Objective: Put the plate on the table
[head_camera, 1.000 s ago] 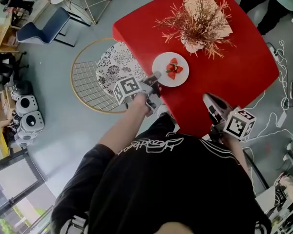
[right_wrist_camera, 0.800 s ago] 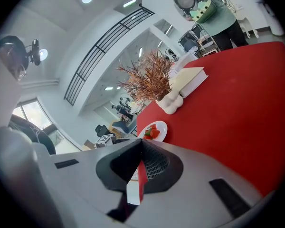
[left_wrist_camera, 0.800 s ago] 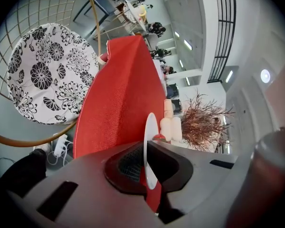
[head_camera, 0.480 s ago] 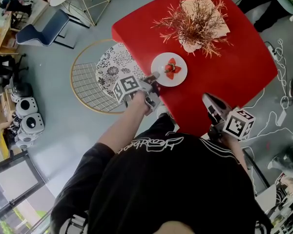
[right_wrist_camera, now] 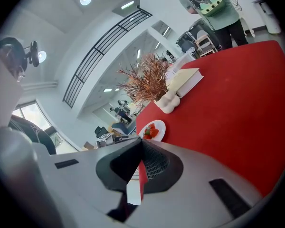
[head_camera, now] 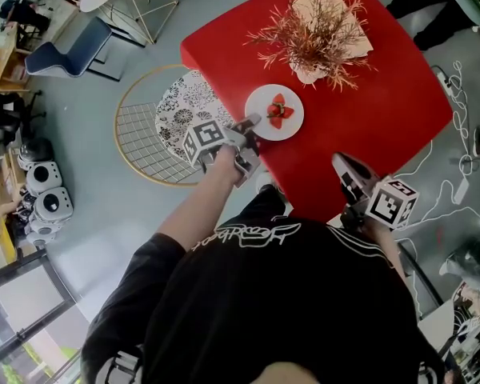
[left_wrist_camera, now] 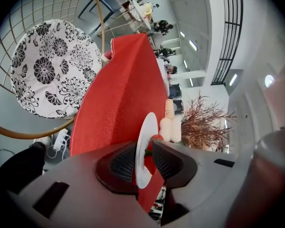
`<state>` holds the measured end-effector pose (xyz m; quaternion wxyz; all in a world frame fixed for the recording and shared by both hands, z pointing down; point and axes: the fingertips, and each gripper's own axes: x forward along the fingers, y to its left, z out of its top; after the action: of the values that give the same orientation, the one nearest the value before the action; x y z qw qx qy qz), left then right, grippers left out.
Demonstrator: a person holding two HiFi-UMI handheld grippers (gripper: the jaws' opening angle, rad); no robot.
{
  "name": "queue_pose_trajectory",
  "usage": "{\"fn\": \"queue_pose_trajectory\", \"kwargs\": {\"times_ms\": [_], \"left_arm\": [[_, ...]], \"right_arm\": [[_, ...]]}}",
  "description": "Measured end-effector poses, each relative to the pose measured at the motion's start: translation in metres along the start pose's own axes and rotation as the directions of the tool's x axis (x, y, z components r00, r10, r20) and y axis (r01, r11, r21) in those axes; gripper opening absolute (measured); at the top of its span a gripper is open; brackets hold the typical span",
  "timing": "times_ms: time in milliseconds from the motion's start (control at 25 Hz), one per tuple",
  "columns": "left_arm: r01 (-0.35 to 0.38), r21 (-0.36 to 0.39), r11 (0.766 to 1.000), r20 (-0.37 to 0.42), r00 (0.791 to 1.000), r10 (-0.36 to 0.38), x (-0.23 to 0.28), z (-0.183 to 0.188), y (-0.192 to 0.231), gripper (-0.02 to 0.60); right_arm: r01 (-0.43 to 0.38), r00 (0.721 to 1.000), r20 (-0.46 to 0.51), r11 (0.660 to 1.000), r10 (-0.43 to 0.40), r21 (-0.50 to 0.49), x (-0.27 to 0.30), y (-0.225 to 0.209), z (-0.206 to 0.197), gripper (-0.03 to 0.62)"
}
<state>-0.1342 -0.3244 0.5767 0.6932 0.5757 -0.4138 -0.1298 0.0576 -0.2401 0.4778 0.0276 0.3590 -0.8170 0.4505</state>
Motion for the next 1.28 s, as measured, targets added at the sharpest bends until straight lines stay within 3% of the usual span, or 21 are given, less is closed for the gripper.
{"fn": "queue_pose_trajectory", "kwargs": {"times_ms": [200,480,680,760,880,960,1040,1160,1280], "left_arm": [[-0.008,-0.036,0.999,-0.012,1.0,0.008,-0.001,-0.003,-0.001,0.124],[-0.056,-0.031,0.998,-0.045,0.997,0.055,-0.005,-0.011,-0.001,0.193],[0.018,-0.013,1.0,-0.101,0.995,-0.02,-0.003,-0.029,-0.013,0.233],[0.05,0.029,0.998,-0.126,0.991,-0.046,-0.004,-0.035,-0.017,0.242],[0.046,0.177,0.983,-0.167,0.986,-0.016,-0.004,-0.044,-0.019,0.248],[0.031,0.305,0.952,-0.19,0.981,0.028,-0.004,-0.05,-0.019,0.25],[0.014,0.44,0.898,-0.209,0.974,0.087,-0.004,-0.057,-0.016,0.256],[-0.004,0.633,0.774,-0.226,0.955,0.19,-0.006,-0.07,-0.01,0.263],[-0.009,0.768,0.641,-0.221,0.935,0.278,-0.008,-0.08,-0.004,0.265]], "right_arm": [[-0.017,1.0,-0.005,1.0,0.017,0.002,0.001,0.0,-0.004,0.006],[-0.039,0.999,-0.01,0.999,0.039,0.001,0.001,0.004,-0.007,0.007],[-0.05,0.999,-0.011,0.999,0.05,-0.003,-0.002,0.006,-0.009,0.007],[-0.039,0.999,-0.014,0.999,0.039,0.014,-0.007,0.002,-0.013,0.007],[-0.04,0.999,-0.016,0.999,0.04,0.019,-0.011,0.001,-0.015,0.006],[-0.048,0.999,-0.015,0.999,0.048,0.012,-0.013,0.002,-0.015,0.006],[-0.042,0.999,-0.017,0.999,0.042,0.02,-0.016,-0.001,-0.018,0.008],[-0.055,0.998,-0.018,0.998,0.055,0.007,-0.019,0.002,-0.018,0.007],[-0.046,0.999,-0.022,0.999,0.046,0.016,-0.023,-0.001,-0.02,0.006]]}}
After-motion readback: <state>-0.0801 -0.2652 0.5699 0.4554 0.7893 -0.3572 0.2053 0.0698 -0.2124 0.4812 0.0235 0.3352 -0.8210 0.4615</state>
